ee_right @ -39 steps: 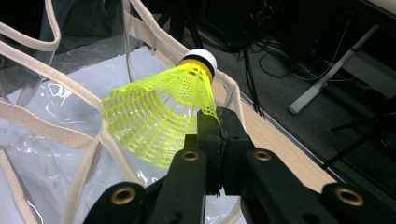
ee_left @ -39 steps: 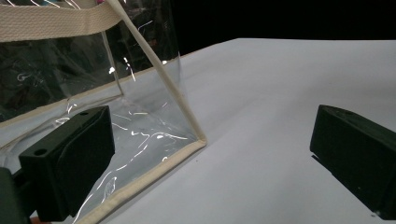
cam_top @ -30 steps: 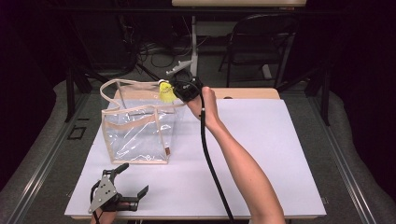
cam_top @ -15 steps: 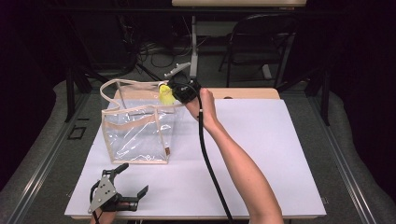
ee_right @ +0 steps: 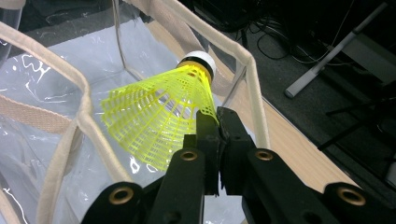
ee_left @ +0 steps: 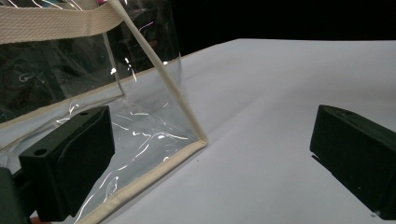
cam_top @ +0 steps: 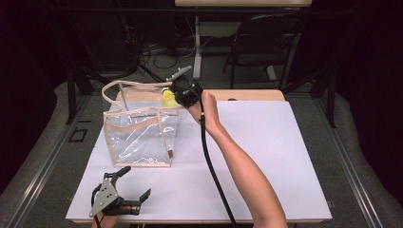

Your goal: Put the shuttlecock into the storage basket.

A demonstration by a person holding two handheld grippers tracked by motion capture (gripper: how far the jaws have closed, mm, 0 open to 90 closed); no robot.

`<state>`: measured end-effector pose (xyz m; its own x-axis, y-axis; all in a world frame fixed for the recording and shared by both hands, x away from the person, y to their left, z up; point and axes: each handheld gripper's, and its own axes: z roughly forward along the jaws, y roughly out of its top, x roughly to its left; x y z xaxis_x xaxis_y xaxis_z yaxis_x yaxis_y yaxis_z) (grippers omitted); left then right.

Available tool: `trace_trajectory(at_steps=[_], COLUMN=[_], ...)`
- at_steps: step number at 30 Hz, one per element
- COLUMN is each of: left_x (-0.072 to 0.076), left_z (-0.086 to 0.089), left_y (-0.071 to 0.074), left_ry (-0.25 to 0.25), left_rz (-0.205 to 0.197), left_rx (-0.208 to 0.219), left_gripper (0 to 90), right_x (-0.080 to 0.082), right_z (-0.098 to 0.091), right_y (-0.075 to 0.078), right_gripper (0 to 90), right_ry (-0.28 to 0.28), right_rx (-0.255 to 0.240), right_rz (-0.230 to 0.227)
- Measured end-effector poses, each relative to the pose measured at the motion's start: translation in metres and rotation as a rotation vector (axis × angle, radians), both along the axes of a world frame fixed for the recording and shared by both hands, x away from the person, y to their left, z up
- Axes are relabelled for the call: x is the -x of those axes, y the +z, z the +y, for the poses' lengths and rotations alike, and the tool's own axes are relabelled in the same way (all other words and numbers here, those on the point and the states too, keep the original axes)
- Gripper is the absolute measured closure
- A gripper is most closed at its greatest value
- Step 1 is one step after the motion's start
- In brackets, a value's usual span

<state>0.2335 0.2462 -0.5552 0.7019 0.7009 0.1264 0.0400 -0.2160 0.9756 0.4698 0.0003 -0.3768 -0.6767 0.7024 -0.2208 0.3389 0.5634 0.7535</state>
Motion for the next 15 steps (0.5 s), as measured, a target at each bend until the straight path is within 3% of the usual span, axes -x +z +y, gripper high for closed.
trace_trajectory(at_steps=[7, 15], left_x=[0.000, 0.000], left_z=[0.001, 0.001], left_y=[0.000, 0.000], left_ry=[0.000, -0.001], left_rz=[0.000, -0.001], left_rx=[0.000, -0.005], left_gripper=[0.0, 0.0], right_x=[0.002, 0.011], right_z=[0.001, -0.007], right_y=[-0.002, 0.008], right_gripper=[82.6, 68.0], right_ry=[0.002, 0.023], right_rx=[-0.002, -0.078], right_rz=[-0.008, -0.043])
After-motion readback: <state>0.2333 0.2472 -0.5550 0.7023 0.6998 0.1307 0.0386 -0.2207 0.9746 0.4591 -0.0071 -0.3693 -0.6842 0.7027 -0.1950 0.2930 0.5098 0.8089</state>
